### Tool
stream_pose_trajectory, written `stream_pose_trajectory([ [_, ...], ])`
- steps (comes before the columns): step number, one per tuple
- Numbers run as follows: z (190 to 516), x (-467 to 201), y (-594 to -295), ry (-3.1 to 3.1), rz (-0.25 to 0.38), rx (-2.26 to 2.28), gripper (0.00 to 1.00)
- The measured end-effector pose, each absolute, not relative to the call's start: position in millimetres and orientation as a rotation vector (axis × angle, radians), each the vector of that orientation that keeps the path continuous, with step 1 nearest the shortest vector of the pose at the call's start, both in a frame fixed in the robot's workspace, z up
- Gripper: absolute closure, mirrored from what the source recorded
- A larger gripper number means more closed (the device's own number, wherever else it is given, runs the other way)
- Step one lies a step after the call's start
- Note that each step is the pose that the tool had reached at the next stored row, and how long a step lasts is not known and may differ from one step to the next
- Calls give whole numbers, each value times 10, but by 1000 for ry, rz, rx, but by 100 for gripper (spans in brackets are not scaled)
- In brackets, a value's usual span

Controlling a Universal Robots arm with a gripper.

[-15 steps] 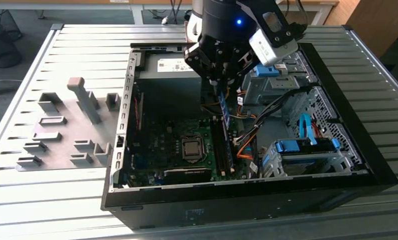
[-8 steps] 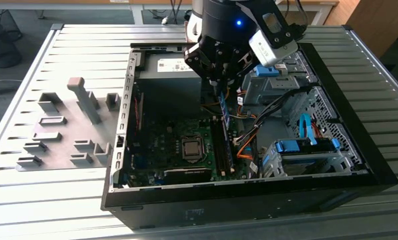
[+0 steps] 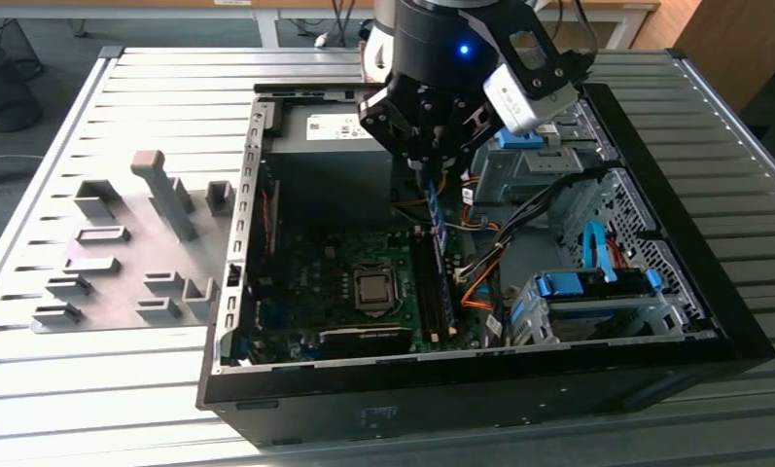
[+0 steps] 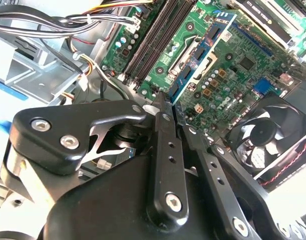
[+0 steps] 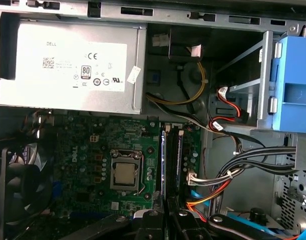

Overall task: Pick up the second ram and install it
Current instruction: 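Insert the second ram into the second slot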

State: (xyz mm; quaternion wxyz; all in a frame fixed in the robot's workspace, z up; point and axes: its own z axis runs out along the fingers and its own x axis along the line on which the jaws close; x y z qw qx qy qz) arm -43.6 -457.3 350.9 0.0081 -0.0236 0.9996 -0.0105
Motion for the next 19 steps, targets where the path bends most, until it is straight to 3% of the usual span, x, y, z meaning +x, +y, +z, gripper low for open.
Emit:
stream_pose_trajectory([
  [19, 3319, -430, -4573, 3127, -34, -73, 86],
])
